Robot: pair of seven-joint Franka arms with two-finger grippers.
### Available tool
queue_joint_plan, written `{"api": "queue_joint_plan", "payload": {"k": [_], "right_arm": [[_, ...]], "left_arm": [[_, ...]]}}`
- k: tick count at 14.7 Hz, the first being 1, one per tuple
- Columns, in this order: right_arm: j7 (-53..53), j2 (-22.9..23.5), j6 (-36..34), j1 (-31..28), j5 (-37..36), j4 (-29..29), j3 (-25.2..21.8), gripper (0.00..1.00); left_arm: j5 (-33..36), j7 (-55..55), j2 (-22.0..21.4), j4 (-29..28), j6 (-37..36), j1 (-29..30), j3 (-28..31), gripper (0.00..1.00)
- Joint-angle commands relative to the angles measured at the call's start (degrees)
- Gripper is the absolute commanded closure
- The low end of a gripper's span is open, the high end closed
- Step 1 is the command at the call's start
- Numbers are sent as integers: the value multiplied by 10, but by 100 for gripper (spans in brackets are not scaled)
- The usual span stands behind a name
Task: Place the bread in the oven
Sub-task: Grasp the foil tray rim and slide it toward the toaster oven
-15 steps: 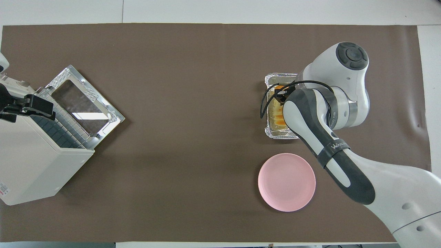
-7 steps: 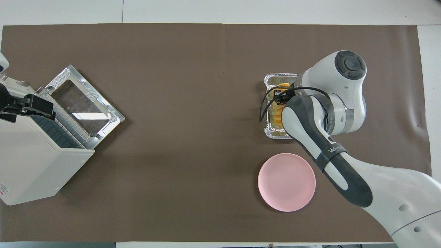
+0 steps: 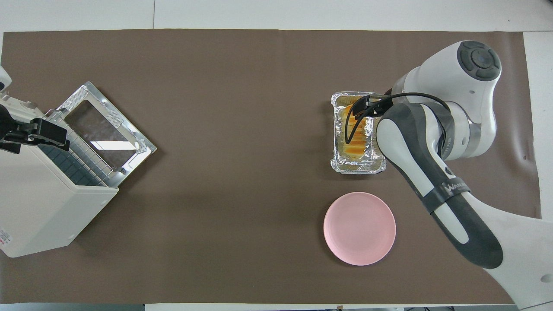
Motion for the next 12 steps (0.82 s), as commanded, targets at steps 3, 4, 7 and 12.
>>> {"api": "queue_joint_plan", "payload": {"k": [3,4,7,12], "right_arm": [[-23,-8,56,-14,11,-74,0,0],[-23,-8,71,-14,11,-90,0,0],[-29,-10,89,-23,12,-120,1,17],[-45,-13,90,-27,13,-127,2,100]], "left_arm": [[-3,1,-7,-7,3,-2,3,0],[-3,1,-7,-7,3,-2,3,0],[-3,1,-7,-6,2,-2,3,0],[-3,1,-7,-6,3,-2,3,0]]}}
